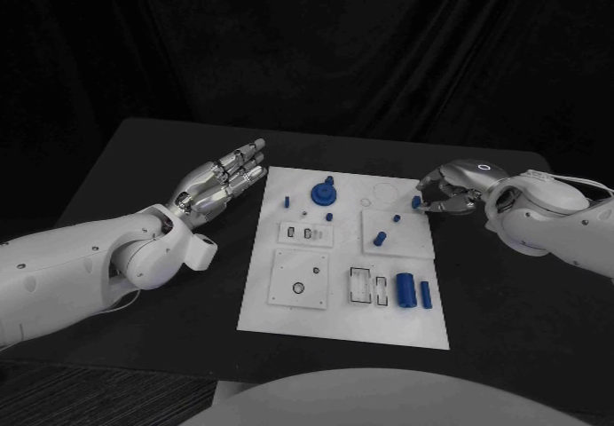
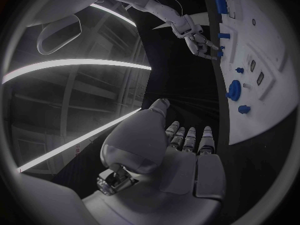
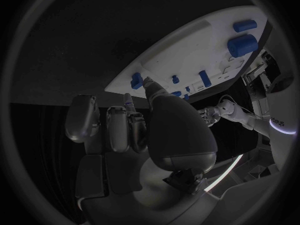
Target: Assemble the parts on the task board
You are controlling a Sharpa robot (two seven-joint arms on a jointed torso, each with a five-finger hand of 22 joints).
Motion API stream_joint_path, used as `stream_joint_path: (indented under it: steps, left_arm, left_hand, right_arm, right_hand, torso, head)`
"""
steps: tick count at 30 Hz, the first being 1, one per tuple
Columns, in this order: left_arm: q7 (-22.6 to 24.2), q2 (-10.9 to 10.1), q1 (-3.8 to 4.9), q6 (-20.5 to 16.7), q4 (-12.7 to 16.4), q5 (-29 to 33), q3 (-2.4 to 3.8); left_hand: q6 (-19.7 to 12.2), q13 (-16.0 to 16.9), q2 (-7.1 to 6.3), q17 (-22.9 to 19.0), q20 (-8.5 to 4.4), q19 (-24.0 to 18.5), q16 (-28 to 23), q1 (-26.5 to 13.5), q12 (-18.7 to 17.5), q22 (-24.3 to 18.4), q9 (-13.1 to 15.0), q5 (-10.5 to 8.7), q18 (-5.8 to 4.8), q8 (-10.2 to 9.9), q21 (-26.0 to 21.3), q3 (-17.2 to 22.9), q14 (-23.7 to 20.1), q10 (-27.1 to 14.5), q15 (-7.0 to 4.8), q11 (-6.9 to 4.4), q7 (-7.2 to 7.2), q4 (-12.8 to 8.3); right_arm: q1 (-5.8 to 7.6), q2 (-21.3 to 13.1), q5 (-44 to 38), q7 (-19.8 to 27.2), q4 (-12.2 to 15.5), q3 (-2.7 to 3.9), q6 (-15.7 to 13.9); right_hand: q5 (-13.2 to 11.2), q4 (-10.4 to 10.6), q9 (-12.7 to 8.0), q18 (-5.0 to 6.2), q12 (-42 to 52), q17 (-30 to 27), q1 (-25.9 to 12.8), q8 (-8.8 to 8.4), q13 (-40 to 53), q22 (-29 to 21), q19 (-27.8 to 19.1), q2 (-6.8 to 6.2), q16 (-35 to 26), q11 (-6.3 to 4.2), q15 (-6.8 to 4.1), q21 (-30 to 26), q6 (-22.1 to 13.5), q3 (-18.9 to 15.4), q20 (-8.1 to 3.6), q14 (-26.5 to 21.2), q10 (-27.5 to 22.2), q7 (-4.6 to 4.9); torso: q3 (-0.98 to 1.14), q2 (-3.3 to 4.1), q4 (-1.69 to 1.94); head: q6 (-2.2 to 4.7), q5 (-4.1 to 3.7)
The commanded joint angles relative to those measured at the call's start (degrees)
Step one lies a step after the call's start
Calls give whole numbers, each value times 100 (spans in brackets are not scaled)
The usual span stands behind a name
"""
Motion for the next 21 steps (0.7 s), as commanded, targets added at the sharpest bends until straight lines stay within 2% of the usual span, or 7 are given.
stream_joint_path:
  steps: [1, 21]
  left_arm:
    - [76, 10, -7, 83, 19, -2, 5]
    - [51, 23, -12, 124, 3, -2, 5]
  left_hand:
    - [-1, -6, -2, -9, 39, 5, -21, -61, -20, -10, 6, 25, 59, 3, -34, 16, 8, 13, 28, 40, 17, -6]
    - [1, -6, 4, -9, 46, 5, -21, -63, -20, -10, 6, 26, 62, 4, -34, 28, 8, 13, 32, 48, 24, -15]
  right_arm:
    - [-36, 34, -30, -34, -55, 3, -62]
    - [-92, 210, -30, 20, -268, 7, -73]
  right_hand:
    - [45, 10, 16, 72, 15, 751, 50, 42, 1508, 643, -28, 21, -23, -16, -43, -36, 65, -17, -15, 409, 596, -4]
    - [48, -9, 136, 75, 15, 711, 126, 168, 1508, 643, -19, 11, -73, -21, -46, -82, 332, -56, -17, 408, 596, -10]
  torso:
    - [3, -1, 0]
    - [2, -5, 1]
  head:
    - [-1, 8]
    - [-1, -3]
